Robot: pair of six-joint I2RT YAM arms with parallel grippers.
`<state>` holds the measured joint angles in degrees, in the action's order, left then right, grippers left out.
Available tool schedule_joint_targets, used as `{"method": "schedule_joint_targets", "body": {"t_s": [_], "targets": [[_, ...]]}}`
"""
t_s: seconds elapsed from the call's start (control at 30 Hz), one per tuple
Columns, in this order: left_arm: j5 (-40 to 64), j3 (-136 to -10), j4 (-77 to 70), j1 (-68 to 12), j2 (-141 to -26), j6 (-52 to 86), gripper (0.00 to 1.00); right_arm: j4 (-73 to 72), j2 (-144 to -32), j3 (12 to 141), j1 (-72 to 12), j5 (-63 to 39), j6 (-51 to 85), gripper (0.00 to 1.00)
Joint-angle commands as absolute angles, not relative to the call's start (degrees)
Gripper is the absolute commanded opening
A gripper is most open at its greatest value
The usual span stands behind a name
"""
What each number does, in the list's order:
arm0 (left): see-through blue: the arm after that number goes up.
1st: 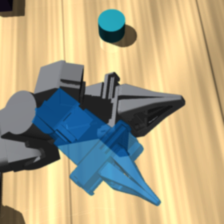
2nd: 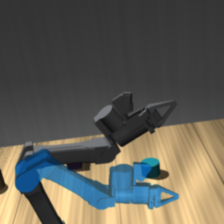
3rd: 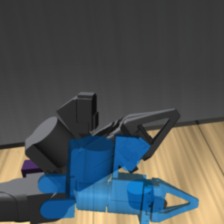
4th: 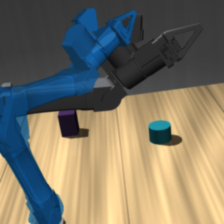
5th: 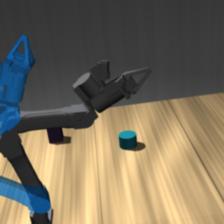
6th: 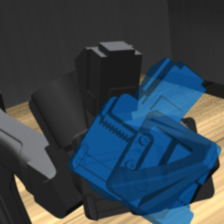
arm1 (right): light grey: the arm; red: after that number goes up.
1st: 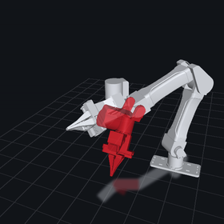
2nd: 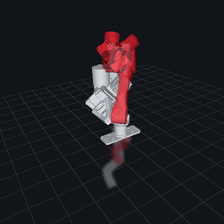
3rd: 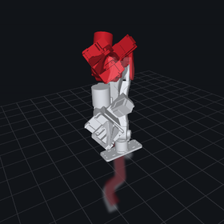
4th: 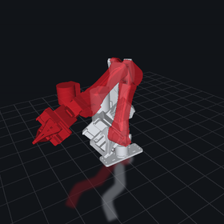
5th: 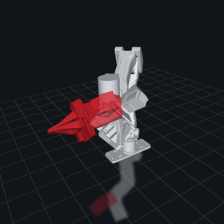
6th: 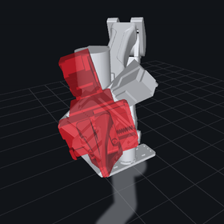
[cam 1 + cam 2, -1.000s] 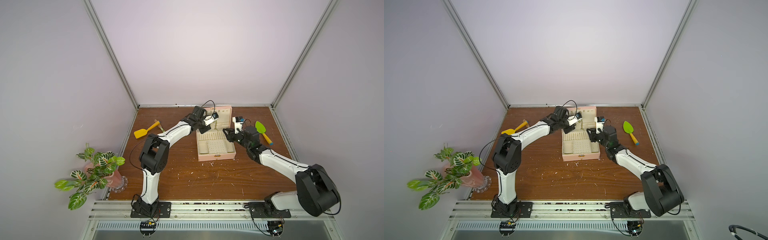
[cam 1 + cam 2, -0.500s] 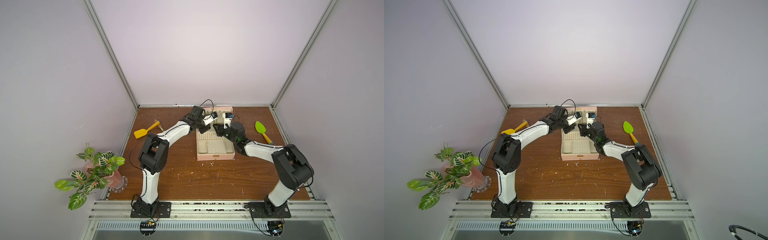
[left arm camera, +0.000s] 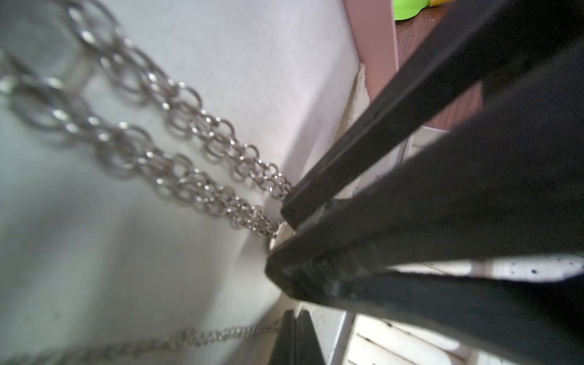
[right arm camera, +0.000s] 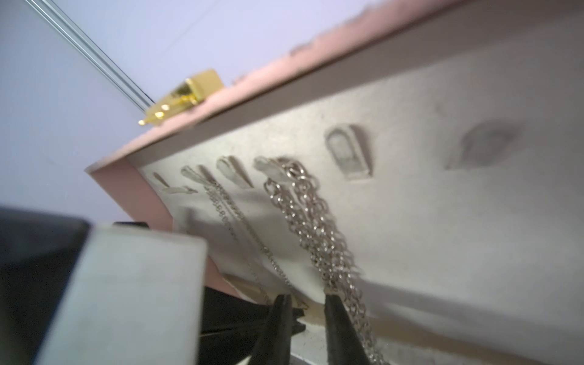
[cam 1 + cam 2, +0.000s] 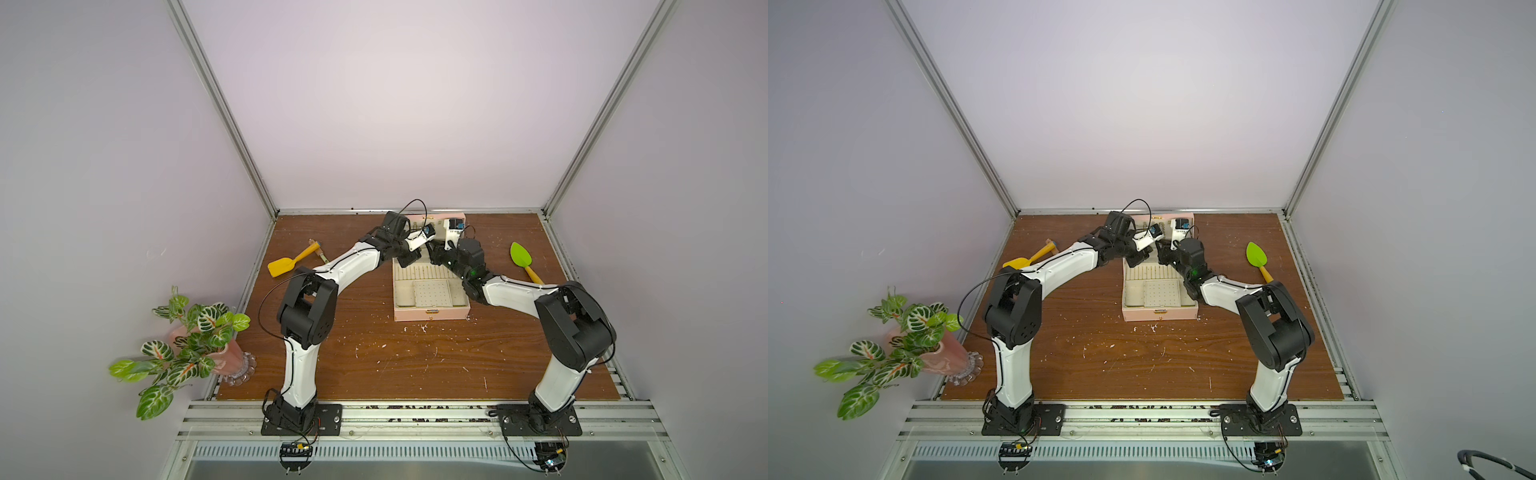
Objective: Put jewelry chain into jewelry box
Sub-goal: Adjust the necklace in the storage slot.
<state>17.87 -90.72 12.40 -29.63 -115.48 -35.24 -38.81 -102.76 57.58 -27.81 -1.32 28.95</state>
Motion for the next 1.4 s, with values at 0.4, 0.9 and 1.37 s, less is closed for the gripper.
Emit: {"method": "schedule_joint_targets", "body": {"t_s": [0.4, 0.9, 1.37], "targets": [[22.7, -90.2, 10.7, -29.5, -115.7, -36.1, 0.01, -36.3, -106.0, 63.3, -28.3, 3.8, 27.9, 0.25], [22.9, -90.5, 11.1, -29.5, -116.4, -36.5, 0.01, -33.2, -108.1, 67.3, -28.9, 5.5, 28.2, 0.01], [20.3, -90.2, 8.8, -29.5, -116.5, -35.2, 0.01, -33.3, -100.6, 60.0, -28.4, -0.3, 27.3, 0.00]]}}
